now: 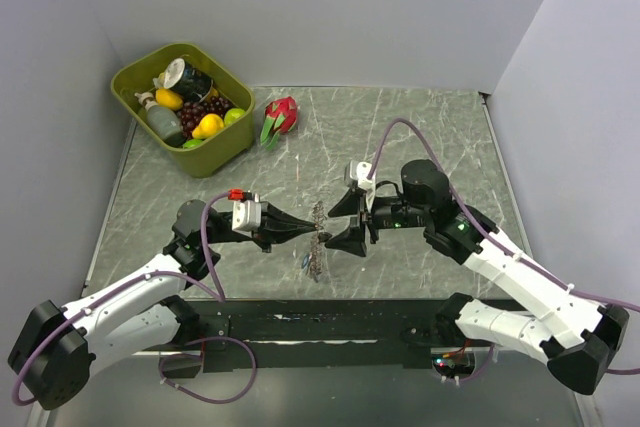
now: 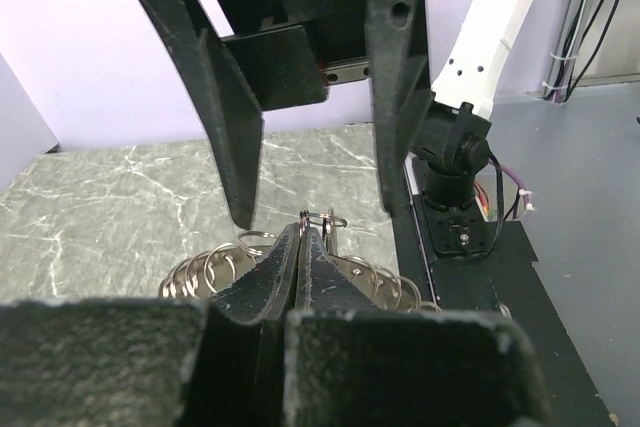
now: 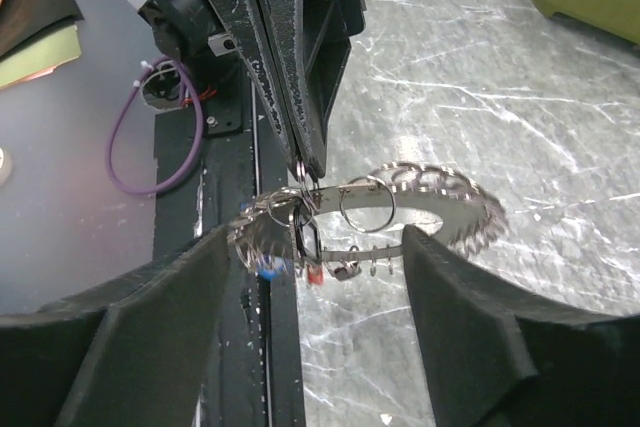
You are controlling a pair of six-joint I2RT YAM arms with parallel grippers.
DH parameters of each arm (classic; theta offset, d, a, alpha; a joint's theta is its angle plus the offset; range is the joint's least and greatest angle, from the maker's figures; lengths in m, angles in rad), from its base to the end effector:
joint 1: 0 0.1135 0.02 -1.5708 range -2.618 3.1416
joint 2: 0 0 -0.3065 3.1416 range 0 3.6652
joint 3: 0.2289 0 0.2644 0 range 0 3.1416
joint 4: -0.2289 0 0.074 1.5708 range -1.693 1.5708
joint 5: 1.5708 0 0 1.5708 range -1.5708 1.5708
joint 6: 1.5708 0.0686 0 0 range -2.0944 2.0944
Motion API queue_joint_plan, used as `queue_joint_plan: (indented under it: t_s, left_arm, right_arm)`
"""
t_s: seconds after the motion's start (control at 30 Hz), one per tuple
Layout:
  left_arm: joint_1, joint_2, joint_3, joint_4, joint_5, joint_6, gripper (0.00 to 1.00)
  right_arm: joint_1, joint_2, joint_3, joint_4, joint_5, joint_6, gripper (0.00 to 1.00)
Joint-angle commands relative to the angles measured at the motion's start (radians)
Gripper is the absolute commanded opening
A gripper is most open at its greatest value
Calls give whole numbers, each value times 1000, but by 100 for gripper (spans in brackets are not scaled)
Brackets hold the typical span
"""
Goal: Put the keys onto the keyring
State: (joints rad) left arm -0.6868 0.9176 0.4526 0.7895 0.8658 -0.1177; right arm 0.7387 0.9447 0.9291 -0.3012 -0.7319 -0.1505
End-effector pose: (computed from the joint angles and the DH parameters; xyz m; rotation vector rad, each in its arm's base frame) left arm 0.1239 -0.1692 0.3328 1.1108 0.9640 -1.1999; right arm 0.1300 0.1804 0.3789 -1.2783 1.4710 1.0831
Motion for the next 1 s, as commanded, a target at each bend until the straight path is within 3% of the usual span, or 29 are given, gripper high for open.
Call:
queue_joint_plan:
  t_s: [0.0, 0.13, 0.43, 0.53, 0.83, 0.97]
  left_arm:
    - [-3, -25, 26, 96, 4, 0, 1]
    - [-3, -26, 23, 109, -1, -7, 1]
    - [-3, -54, 26, 83, -27, 6, 1]
    - [-3, -59, 23, 88, -33, 0, 1]
    - [-3, -54, 18, 122, -24, -7, 1]
    - [-3, -57, 5, 139, -27, -8, 1]
  right_arm:
    - [-7, 17, 37, 28, -23, -1, 70]
    - [-7, 46, 43, 20, -29, -1, 59]
    - [-7, 39, 19, 36, -8, -3, 9]
    - [-7, 40, 19, 33, -12, -9, 1]
    - [-9, 36, 8, 25, 0, -21, 0]
    - [-15, -44, -9, 42, 39, -26, 15]
